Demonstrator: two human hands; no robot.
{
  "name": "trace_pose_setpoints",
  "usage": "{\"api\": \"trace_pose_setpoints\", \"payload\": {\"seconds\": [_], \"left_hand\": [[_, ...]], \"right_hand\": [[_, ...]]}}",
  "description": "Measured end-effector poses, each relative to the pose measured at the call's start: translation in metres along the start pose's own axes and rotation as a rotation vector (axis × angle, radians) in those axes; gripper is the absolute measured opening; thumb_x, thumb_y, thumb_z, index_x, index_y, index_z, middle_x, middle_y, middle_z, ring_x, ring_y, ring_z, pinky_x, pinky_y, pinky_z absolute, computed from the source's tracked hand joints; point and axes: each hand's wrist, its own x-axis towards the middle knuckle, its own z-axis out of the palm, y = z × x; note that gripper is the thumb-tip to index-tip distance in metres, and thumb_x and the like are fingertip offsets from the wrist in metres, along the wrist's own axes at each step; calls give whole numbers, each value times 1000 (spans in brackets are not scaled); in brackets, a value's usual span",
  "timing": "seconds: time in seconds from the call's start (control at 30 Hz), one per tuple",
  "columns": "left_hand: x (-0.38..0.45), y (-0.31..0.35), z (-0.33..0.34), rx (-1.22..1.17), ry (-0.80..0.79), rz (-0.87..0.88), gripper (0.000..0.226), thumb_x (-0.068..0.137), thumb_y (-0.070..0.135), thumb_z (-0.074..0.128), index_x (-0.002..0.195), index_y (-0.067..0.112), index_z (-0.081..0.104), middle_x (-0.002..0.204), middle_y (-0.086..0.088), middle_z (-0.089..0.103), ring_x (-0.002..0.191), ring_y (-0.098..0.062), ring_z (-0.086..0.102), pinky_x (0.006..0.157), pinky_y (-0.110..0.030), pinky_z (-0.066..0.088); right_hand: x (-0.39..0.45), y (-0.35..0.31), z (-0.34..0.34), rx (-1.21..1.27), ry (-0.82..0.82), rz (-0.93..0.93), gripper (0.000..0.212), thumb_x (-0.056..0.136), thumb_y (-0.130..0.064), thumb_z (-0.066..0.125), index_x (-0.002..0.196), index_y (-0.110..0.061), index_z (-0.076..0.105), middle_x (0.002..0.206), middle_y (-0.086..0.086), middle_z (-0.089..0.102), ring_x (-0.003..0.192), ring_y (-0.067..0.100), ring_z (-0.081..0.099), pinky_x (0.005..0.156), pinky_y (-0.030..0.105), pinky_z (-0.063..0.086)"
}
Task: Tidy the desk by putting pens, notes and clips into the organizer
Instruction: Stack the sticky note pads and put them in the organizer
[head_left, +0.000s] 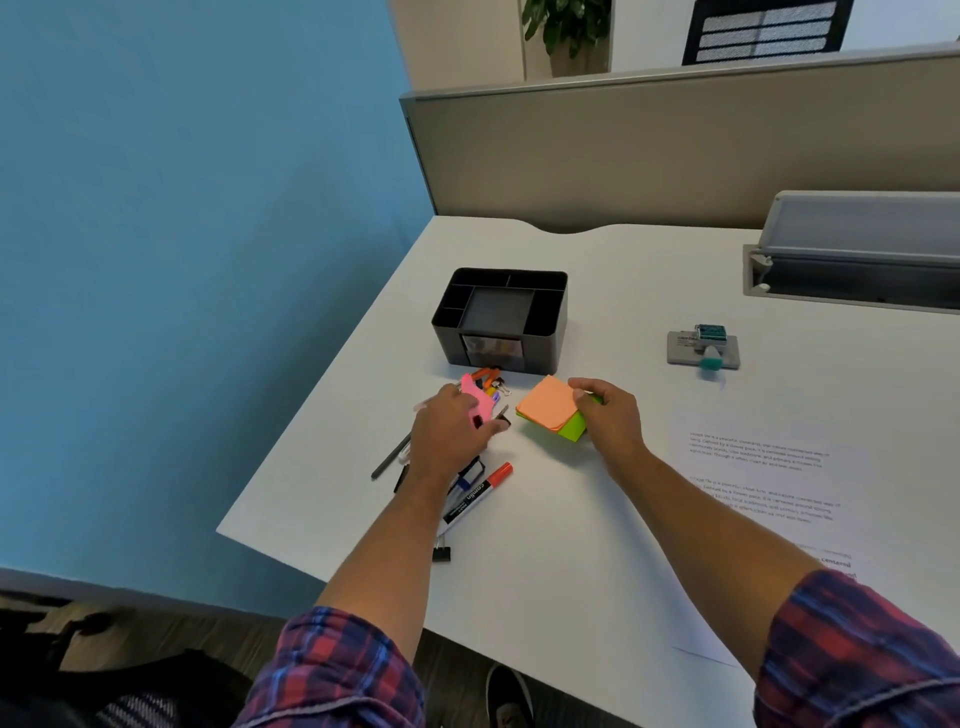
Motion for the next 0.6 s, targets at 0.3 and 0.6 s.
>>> {"api": "trace_pose_setpoints", "payload": {"seconds": [0.3, 0.6], "left_hand": [[-7, 14, 0, -232, 326, 135, 20, 100, 14, 55, 107, 8, 72, 102, -7, 66, 87, -21, 65, 69, -33, 56], [-1, 29, -18, -879, 243, -248, 48, 97, 8, 59, 141, 22, 48, 106, 2, 55, 88, -8, 59, 54, -7, 48]], "right_hand": [[-1, -4, -4, 28, -50, -45, 33, 94, -26, 68, 124, -14, 68, 123, 4, 66, 108, 23, 62, 84, 41, 60], [-3, -11, -6, -2, -156, -85, 37, 87, -15, 74, 123, -17, 67, 113, 7, 67, 103, 28, 65, 86, 46, 59]]}}
